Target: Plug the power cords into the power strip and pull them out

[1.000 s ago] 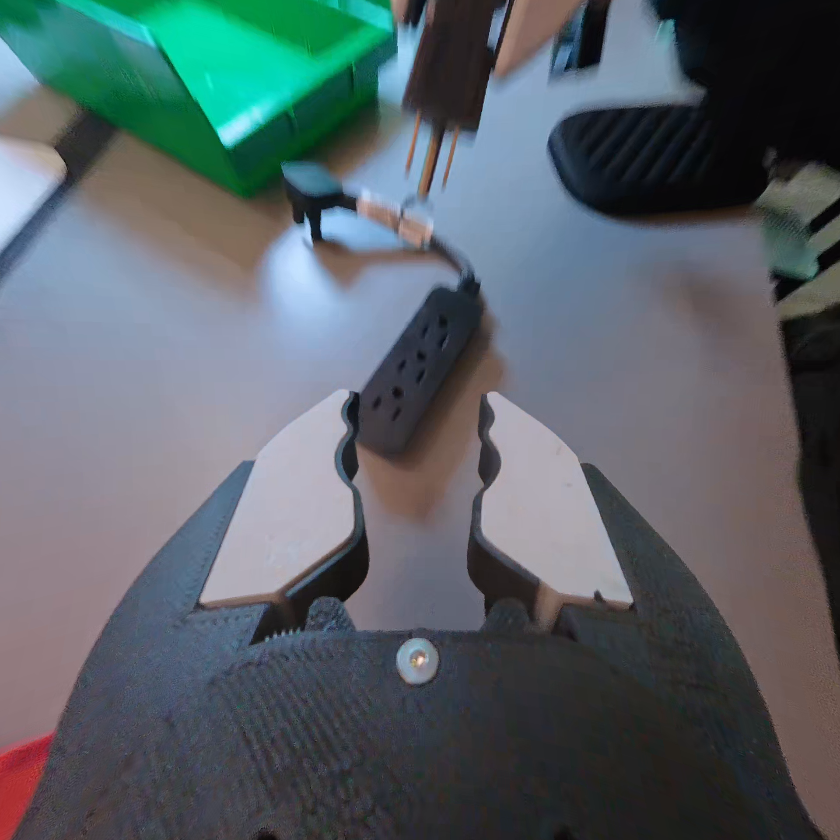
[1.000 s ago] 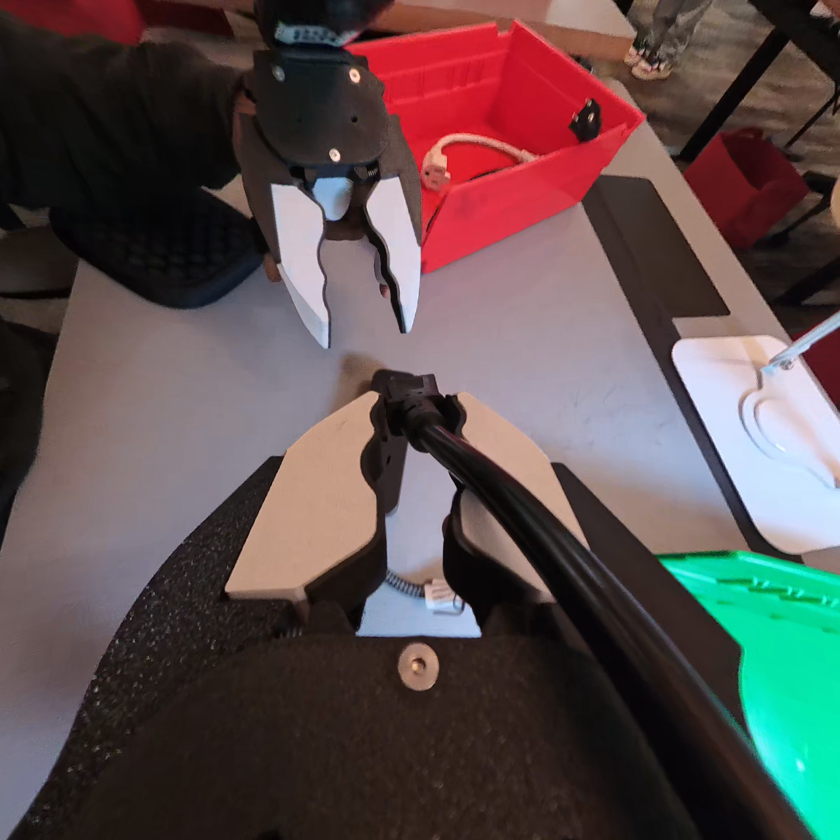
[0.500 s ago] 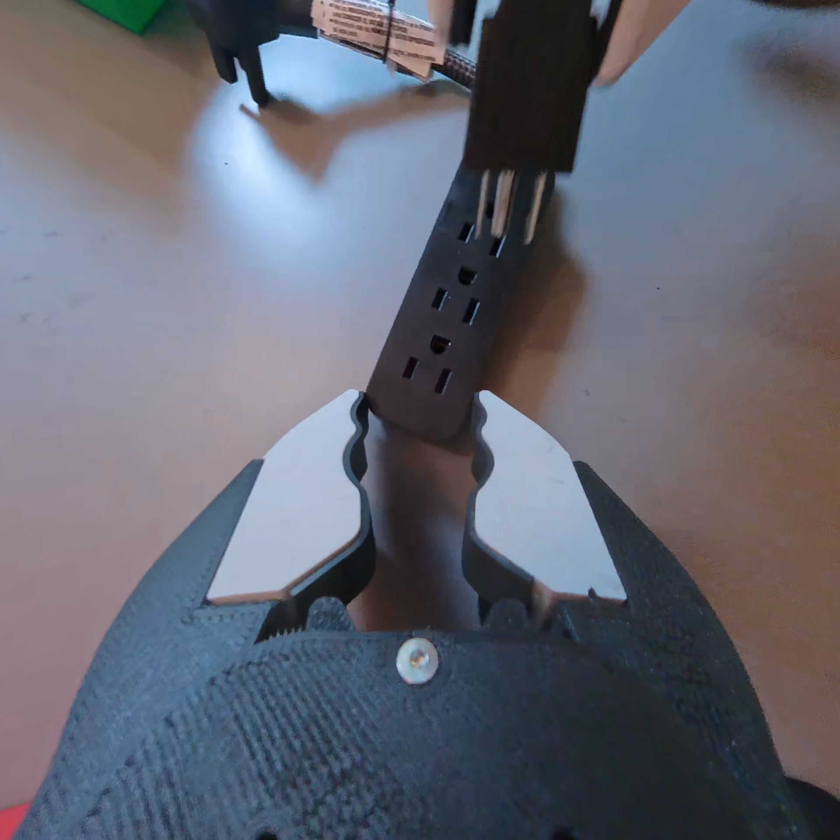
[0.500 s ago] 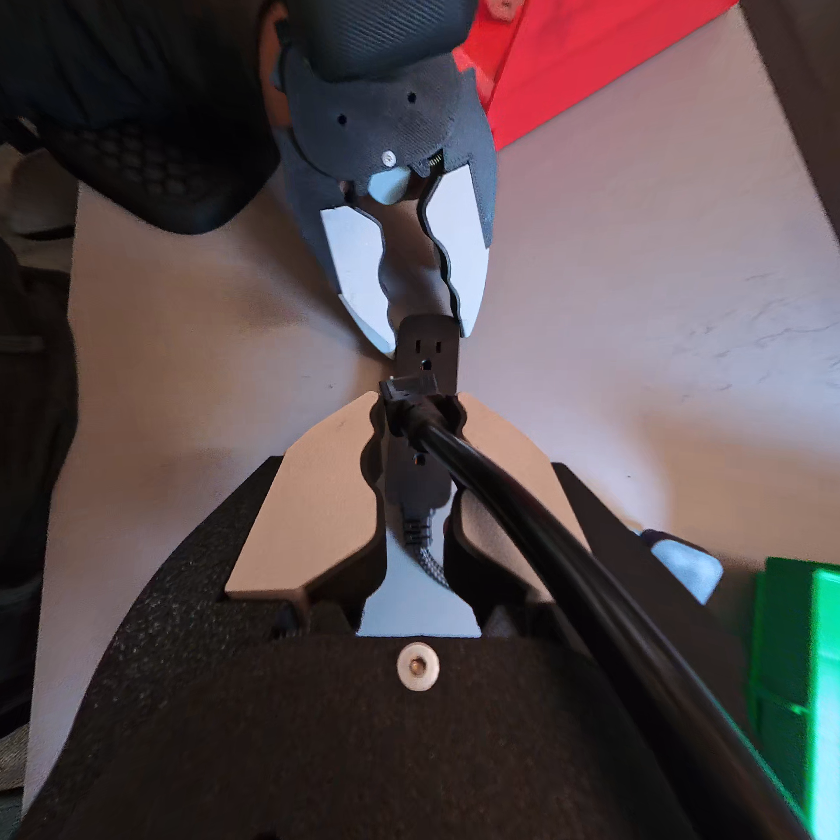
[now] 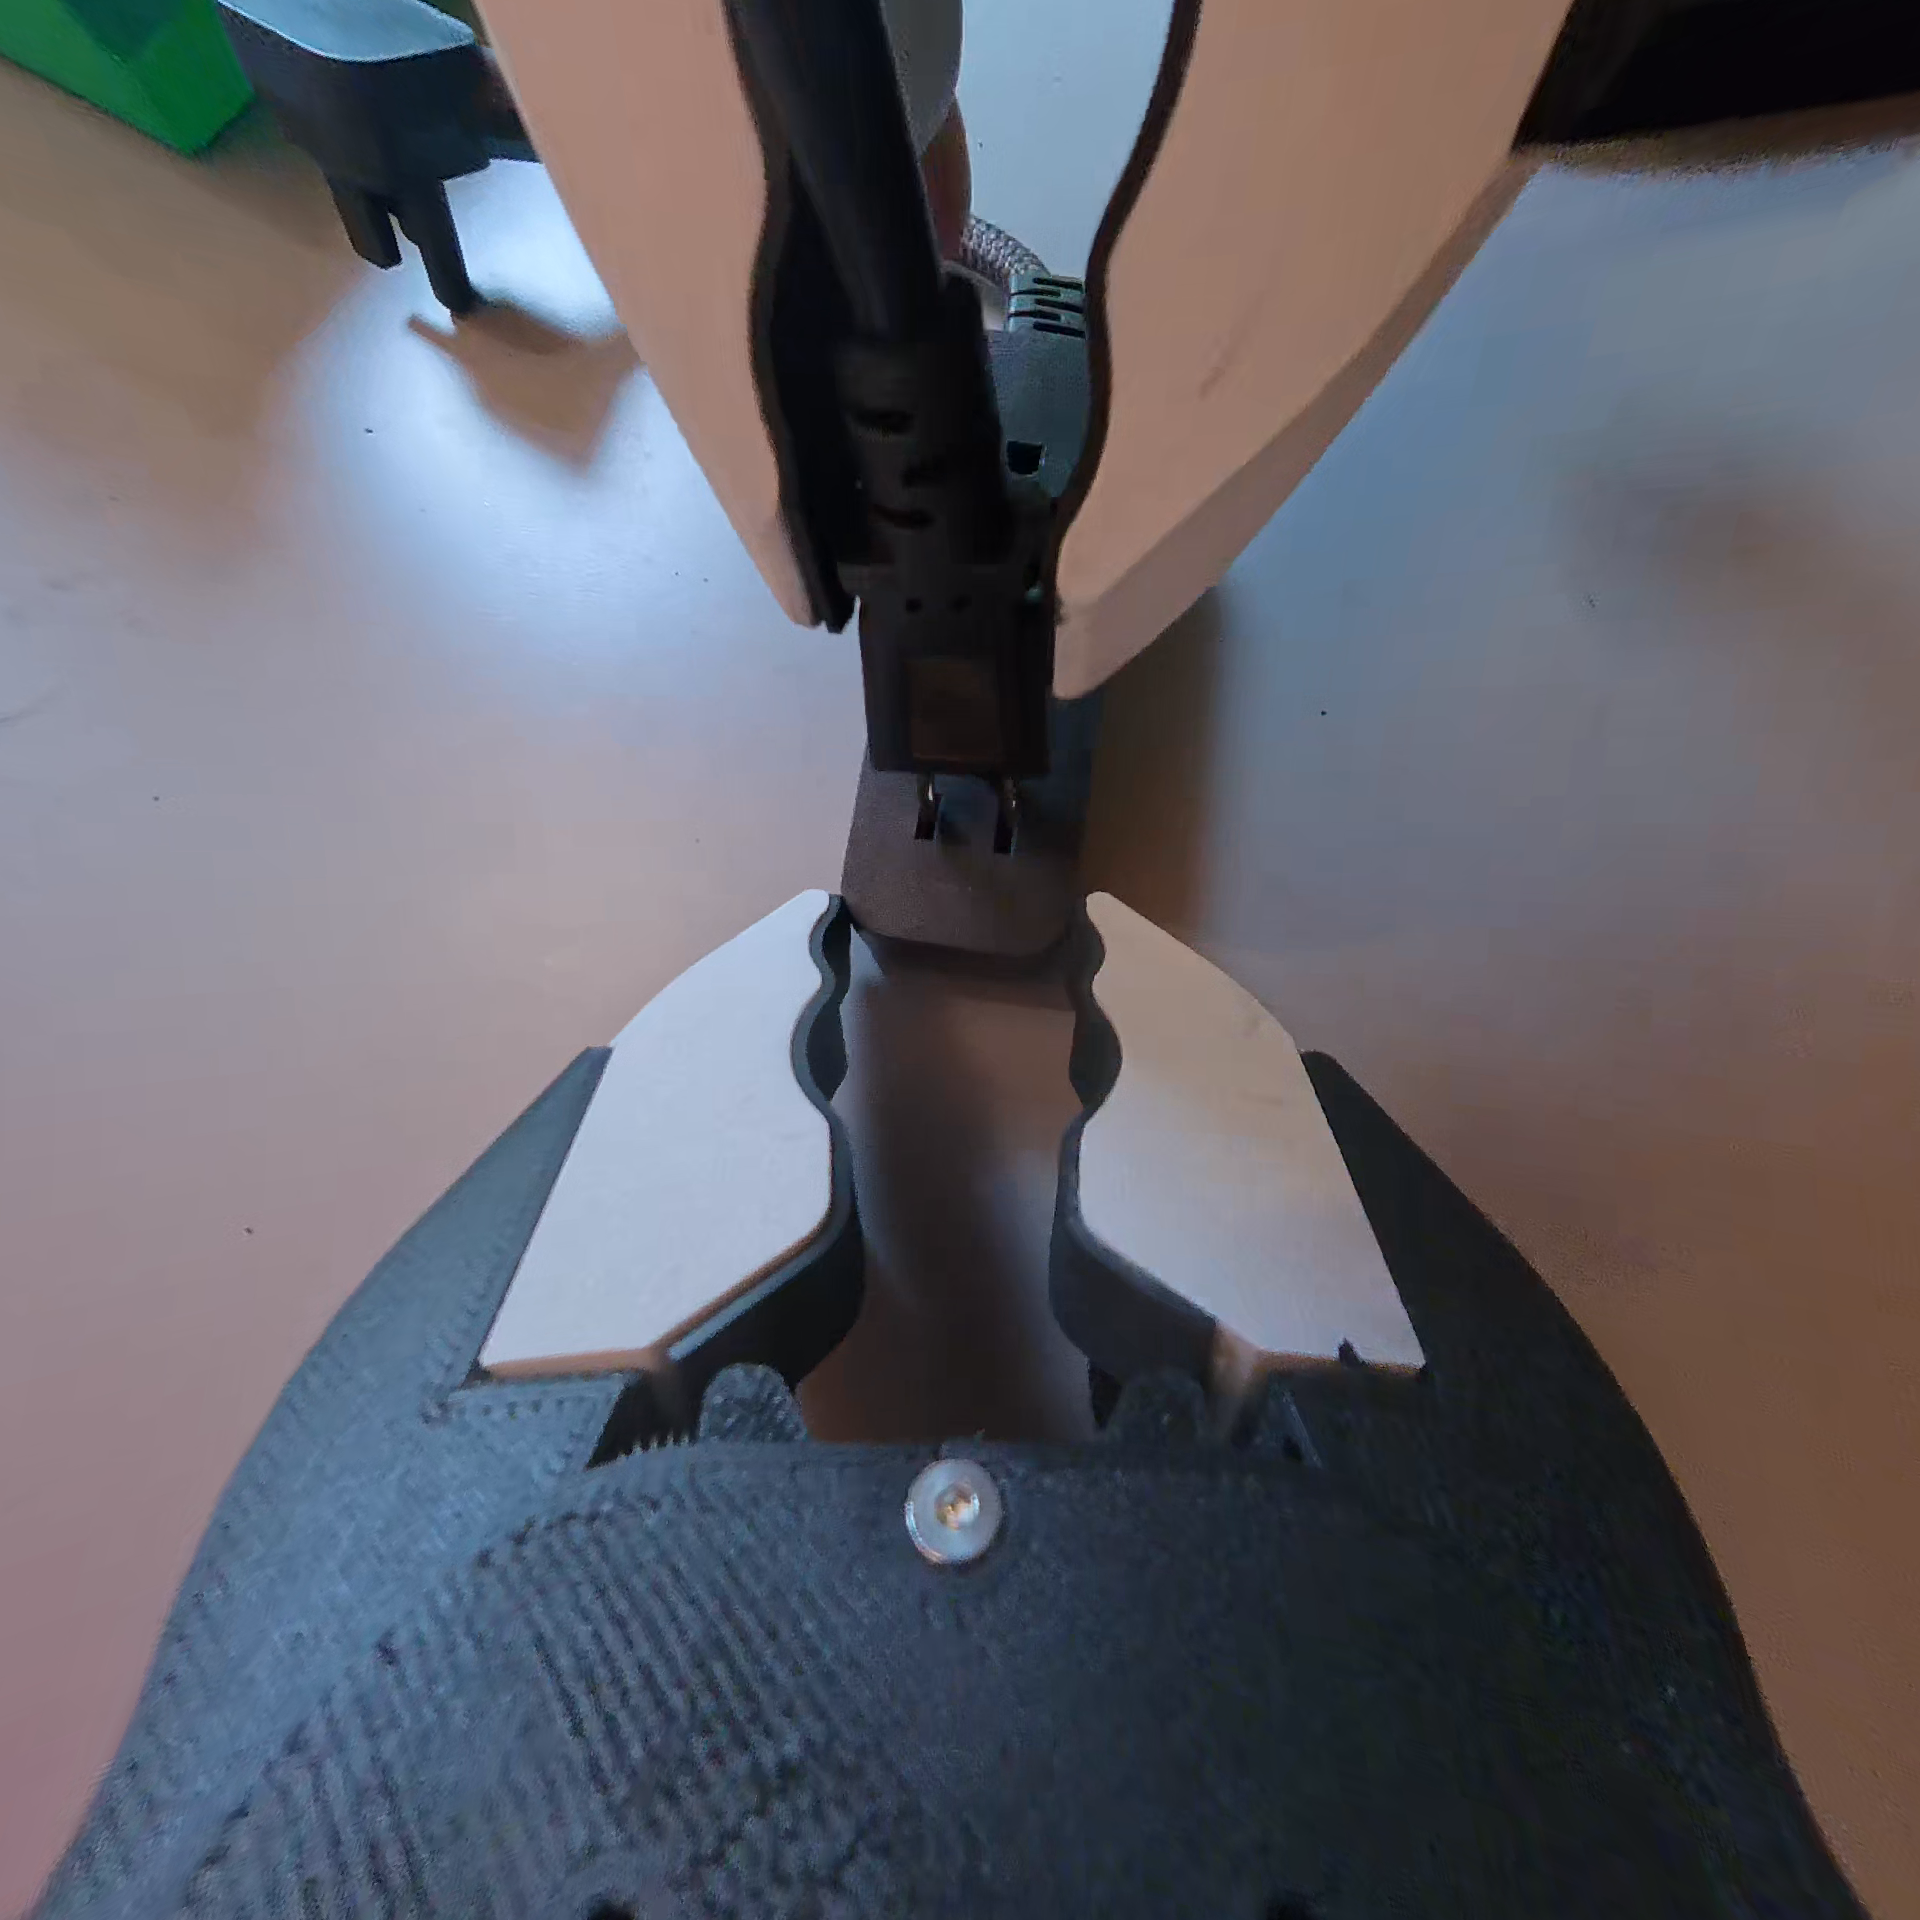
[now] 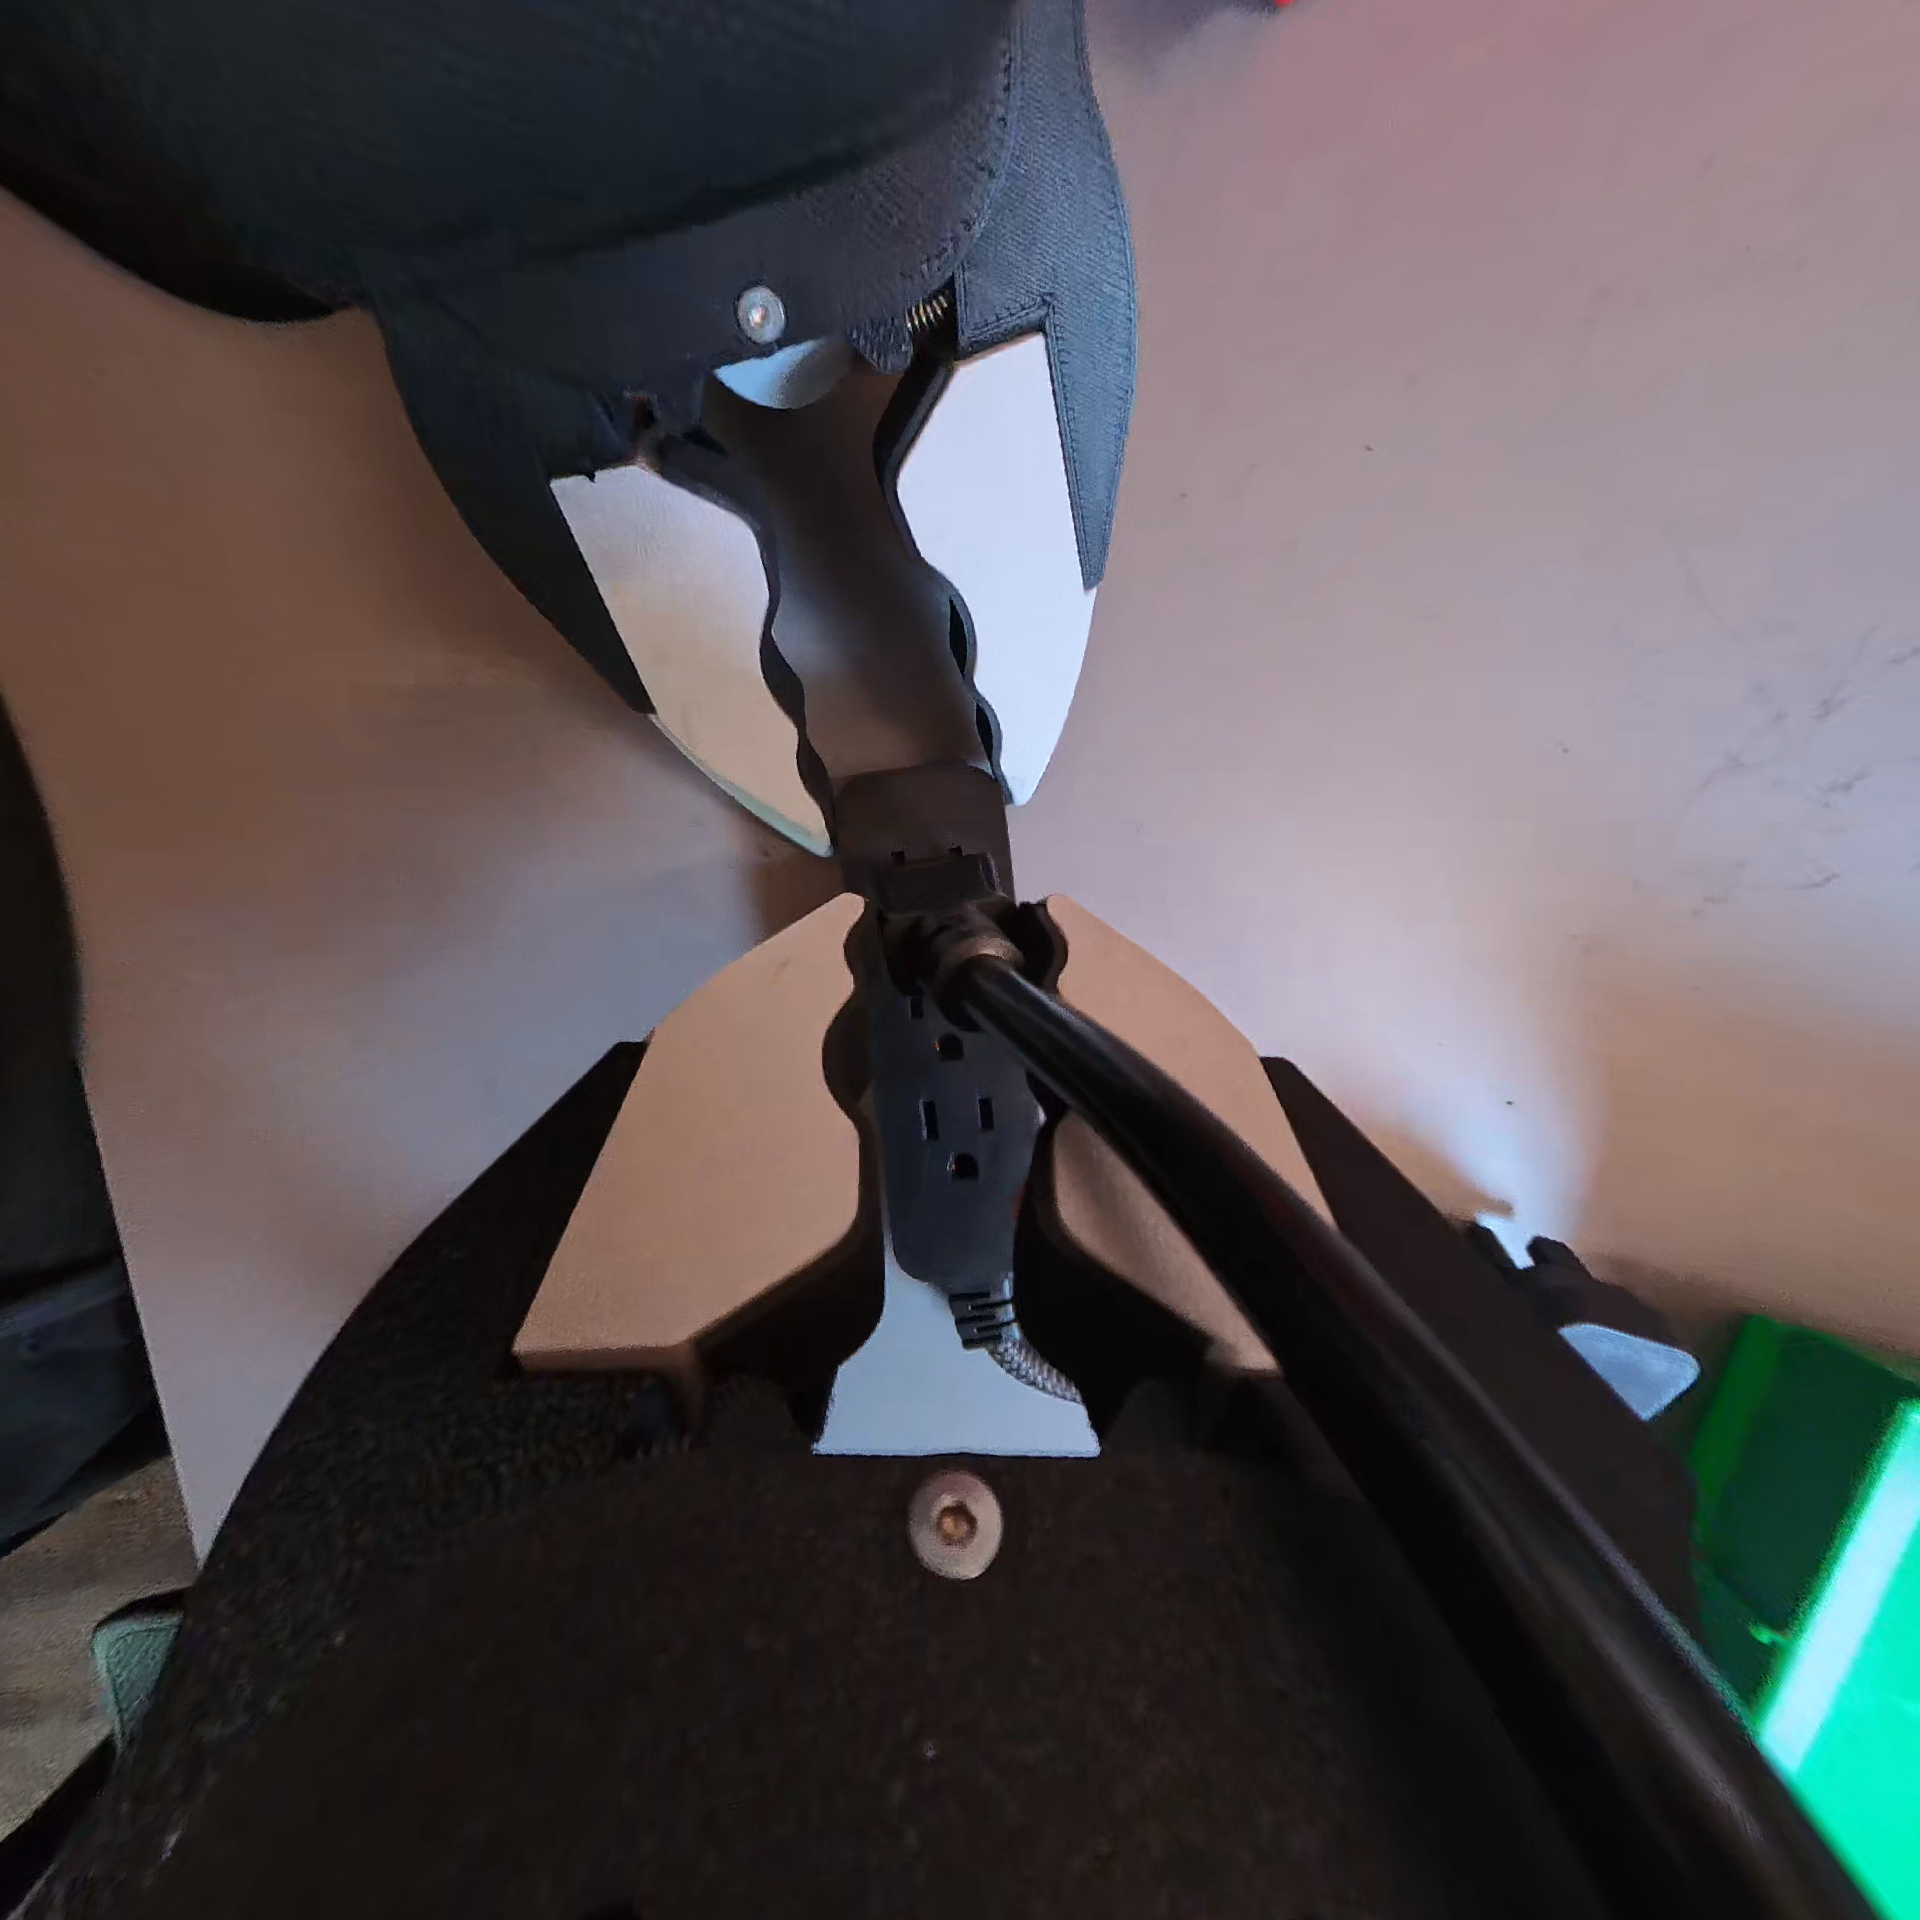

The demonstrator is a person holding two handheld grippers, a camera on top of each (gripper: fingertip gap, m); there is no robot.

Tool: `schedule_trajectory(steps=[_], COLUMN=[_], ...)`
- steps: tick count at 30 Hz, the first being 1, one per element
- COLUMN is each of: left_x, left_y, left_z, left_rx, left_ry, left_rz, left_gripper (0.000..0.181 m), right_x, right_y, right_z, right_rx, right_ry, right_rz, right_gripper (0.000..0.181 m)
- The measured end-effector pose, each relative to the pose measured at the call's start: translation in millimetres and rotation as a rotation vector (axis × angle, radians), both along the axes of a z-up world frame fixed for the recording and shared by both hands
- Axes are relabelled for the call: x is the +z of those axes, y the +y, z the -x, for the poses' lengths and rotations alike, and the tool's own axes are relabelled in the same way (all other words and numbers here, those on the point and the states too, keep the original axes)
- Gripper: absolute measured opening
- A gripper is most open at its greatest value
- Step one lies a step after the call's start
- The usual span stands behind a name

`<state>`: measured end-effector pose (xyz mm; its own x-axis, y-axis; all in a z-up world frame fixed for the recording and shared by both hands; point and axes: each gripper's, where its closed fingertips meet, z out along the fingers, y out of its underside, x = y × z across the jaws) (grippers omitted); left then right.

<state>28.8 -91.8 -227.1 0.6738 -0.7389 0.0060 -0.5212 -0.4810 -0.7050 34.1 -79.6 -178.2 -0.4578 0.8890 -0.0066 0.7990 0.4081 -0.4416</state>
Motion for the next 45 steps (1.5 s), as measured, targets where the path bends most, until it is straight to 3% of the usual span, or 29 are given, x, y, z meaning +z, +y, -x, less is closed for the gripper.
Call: schedule_trajectory(steps=[9, 20, 27, 33, 39, 43, 45], left_x=[3.8, 3.5, 3.3, 3.3, 3.5, 3.8, 3.7], left_y=[0.8, 0.2, -0.3, -0.4, -0.3, -0.6, -0.5], left_z=[-0.7, -2.0, -2.8, -2.7, -2.5, -2.5, -2.5], left_rx=[-0.005, 0.011, 0.014, 0.014, 0.009, 0.007, 0.005], left_ry=[-0.034, -0.046, -0.038, -0.033, -0.034, -0.033, -0.033], left_rz=[-0.080, -0.065, -0.071, -0.074, -0.075, -0.078, -0.077], left_gripper=[0.039, 0.039, 0.039, 0.039, 0.039, 0.039, 0.039], right_x=[-10.1, -11.5, -10.4, -8.0, -4.0, -6.8, -0.7], right_y=[-5.8, -6.9, -6.1, -11.2, -15.0, 4.6, 7.6], right_z=[3.7, 2.8, 1.0, 0.8, -5.3, -9.8, -5.2], right_rx=[0.035, 0.008, 0.001, -0.054, -0.156, -0.081, -0.076], right_ry=[-0.105, -0.123, -0.075, -0.071, -0.089, -0.004, 0.078], right_rz=[-0.165, -0.096, -0.074, -0.041, 0.052, -0.059, -0.031], right_gripper=[0.025, 0.026, 0.027, 0.054, 0.050, 0.048, 0.043])
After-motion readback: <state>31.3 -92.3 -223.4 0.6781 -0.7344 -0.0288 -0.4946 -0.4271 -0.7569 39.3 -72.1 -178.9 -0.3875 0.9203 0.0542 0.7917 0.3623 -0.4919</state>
